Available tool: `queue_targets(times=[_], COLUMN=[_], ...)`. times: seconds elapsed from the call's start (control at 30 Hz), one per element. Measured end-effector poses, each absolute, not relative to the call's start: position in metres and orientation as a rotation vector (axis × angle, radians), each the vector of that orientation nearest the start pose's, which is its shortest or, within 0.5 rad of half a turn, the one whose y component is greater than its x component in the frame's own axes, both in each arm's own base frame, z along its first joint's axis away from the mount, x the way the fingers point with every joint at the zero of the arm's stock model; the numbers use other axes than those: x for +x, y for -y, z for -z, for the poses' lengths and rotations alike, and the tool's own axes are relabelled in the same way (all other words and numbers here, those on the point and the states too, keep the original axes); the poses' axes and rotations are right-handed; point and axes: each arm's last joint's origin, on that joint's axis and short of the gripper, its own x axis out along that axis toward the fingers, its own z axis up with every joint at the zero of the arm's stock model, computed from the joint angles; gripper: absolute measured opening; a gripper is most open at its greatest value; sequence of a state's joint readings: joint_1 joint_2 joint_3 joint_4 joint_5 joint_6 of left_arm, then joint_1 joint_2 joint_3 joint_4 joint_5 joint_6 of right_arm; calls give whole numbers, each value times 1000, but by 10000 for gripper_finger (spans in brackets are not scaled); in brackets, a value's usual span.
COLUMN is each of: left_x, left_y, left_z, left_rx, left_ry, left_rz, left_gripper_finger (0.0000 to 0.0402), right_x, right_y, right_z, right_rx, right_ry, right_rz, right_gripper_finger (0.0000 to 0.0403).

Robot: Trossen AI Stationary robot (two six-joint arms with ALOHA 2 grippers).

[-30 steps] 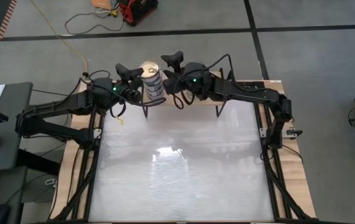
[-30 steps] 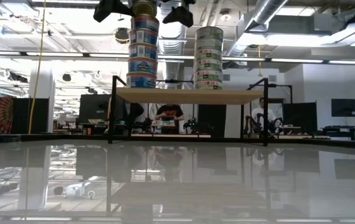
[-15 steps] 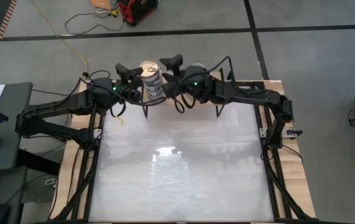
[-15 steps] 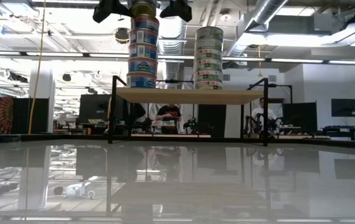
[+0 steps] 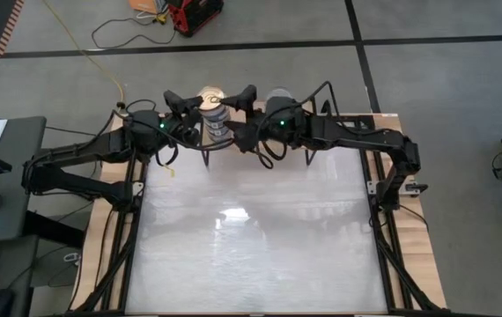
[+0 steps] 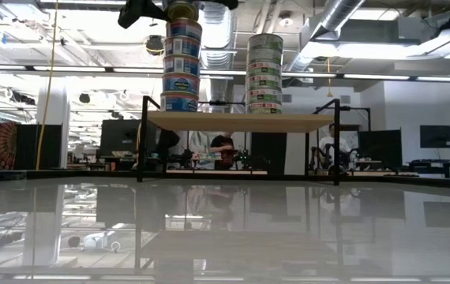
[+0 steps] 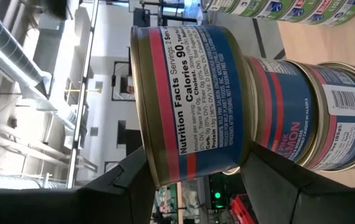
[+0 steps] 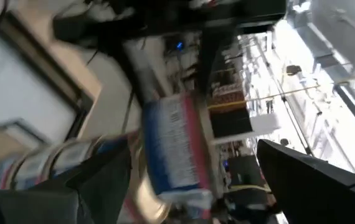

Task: Stack canned seafood by type on shelf
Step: Stack the blue tuna can on top of the other blue tuna can on the shelf

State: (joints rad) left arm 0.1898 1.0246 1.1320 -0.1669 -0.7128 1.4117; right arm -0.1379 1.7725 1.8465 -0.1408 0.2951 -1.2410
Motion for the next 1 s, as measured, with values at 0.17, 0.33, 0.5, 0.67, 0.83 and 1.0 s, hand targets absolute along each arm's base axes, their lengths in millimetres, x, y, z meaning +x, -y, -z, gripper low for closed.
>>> queue_targets(times=[0.17,0.33,0.5,0.67,0.83,1.0], left_x=[203,203,205,205,205,205], left_y=[-58,-58,-58,-58,-58,-58], left_z=[-409,-409,-408,-408,-408,-408], left_rx=[1324,1331,1336,1330,1332,1338], left_ry=[-684,-678,-671,-671,-672,-675], left_rz=[-701,-689,-675,-678,-678,-676], left_gripper_finger=[197,207,215,216,216,216], right_x=[403,403,406,410,412,417], right_y=[70,71,75,79,82,85], right_z=[-441,-441,-438,-434,-432,-427], right_rx=[-1177,-1116,-1105,-1100,-1090,-1089], right_ry=[-230,-178,-164,-166,-158,-161], right_rz=[346,292,288,289,295,300], right_gripper_finger=[364,363,363,363,363,363])
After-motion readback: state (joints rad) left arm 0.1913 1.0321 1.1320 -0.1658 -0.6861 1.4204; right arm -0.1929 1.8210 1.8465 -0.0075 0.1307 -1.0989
